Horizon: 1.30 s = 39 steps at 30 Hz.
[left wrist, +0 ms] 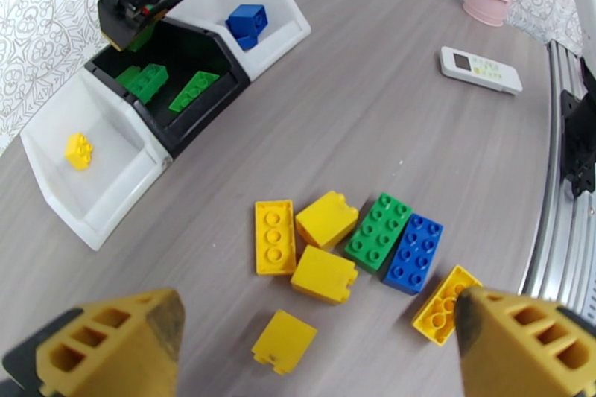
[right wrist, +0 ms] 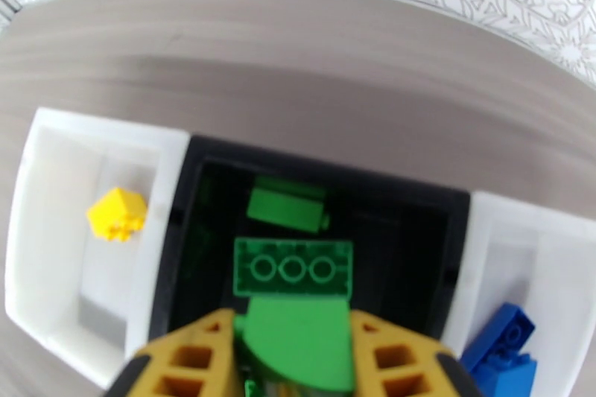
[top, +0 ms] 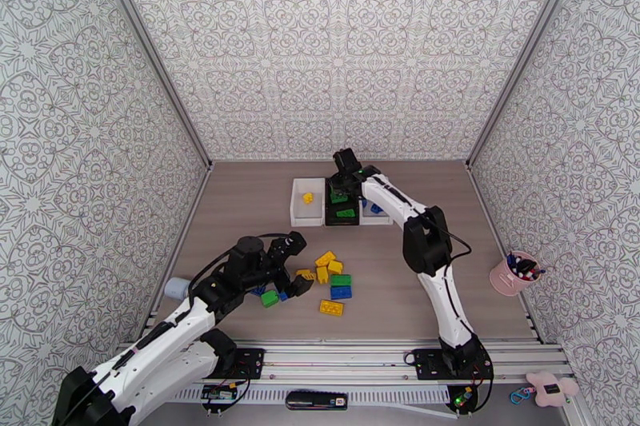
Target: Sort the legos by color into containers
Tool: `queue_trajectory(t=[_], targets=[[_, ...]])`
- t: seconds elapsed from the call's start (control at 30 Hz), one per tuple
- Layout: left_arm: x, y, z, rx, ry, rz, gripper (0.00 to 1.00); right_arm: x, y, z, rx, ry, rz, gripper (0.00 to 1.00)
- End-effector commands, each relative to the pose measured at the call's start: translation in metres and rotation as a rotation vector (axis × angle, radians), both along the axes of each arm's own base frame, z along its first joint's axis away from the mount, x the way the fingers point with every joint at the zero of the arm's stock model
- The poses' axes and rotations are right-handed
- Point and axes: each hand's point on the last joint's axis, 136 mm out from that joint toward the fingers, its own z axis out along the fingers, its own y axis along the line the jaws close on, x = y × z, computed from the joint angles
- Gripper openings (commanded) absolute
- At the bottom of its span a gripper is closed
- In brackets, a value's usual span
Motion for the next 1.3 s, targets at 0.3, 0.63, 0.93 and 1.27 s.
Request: queue_trajectory(t=[0.3, 0.63, 0.93, 1.27], targets=[[-0.010, 0.004, -0.010, 0.164, -0.010, -0.153, 1.00, -0.012, -0.009, 0.037, 0.013, -0.031, 0.014, 0.64], [-0.016, 0.006, -0.046, 0.374, 0.025, -0.325, 0.99, -0.065, -0.031, 0.061, 0.091, -0.059, 0.022, 0.84], [0.008, 0.010, -0.080, 0.569, 0.029, -0.357, 0.98, -0.112, -0.058, 0.055, 0.088, -0.039, 0.019, 0.88], [0.030, 0.006, -0.122, 0.667, 0.063, -0.372, 0.87, -0.128, -0.070, 0.051, 0.077, -0.021, 0.001, 0.89]])
